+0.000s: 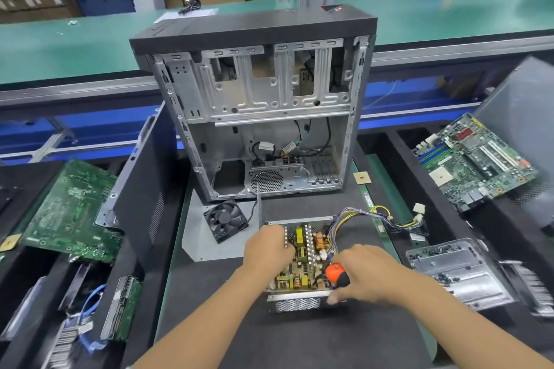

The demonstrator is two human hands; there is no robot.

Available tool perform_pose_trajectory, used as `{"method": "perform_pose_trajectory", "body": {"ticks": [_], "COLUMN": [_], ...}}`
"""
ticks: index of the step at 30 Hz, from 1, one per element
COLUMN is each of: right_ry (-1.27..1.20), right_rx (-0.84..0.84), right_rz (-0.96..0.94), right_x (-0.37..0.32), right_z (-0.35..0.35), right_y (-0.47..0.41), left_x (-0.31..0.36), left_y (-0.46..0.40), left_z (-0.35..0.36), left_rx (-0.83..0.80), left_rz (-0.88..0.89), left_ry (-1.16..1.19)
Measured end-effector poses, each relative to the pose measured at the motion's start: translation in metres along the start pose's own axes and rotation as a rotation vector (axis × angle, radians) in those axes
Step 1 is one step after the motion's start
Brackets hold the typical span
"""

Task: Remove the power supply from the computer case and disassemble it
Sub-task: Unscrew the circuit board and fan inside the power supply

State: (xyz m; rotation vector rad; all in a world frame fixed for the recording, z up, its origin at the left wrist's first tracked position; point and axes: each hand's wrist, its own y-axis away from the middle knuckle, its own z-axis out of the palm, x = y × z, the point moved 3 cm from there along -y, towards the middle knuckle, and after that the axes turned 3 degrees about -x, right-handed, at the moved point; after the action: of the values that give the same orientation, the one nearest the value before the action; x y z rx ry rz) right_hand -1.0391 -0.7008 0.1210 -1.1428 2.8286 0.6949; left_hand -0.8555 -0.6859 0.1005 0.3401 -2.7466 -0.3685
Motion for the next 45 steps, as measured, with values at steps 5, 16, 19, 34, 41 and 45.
{"method": "perform_pose_trajectory", "body": {"ticks": [5,16,19,34,41,45], "right_ry": [-0.431,-0.003,0.064,0.165,0.359,0.440], "right_rx": [0.094,0.174,0.036,-0.022,0.097,0.096], "right_rz": [0.074,0.023,0.035,0.128,-0.033,0.020], "right_x": [0.021,0.027,0.029,0.054,0.021,0.023], "right_z": [-0.004,-0.053,-0.045,-0.054,-0.055,-0.058], "right_y": [0.010,-0.055,-0.060,-0.055,-0.068,-0.070], "left_x": [0.003,0.026,0.020,0.020,0.021,0.019], "left_y": [0.004,0.008,0.009,0.020,0.015,0.017], "left_z": [-0.008,-0.016,-0.010,0.010,0.009,0.006], "left_rx": [-0.030,0.019,0.017,0.131,0.228,0.234], "left_rz": [0.033,0.117,0.115,0.238,0.276,0.259], "left_ry": [-0.058,-0.189,-0.103,-0.077,-0.165,-0.186]}}
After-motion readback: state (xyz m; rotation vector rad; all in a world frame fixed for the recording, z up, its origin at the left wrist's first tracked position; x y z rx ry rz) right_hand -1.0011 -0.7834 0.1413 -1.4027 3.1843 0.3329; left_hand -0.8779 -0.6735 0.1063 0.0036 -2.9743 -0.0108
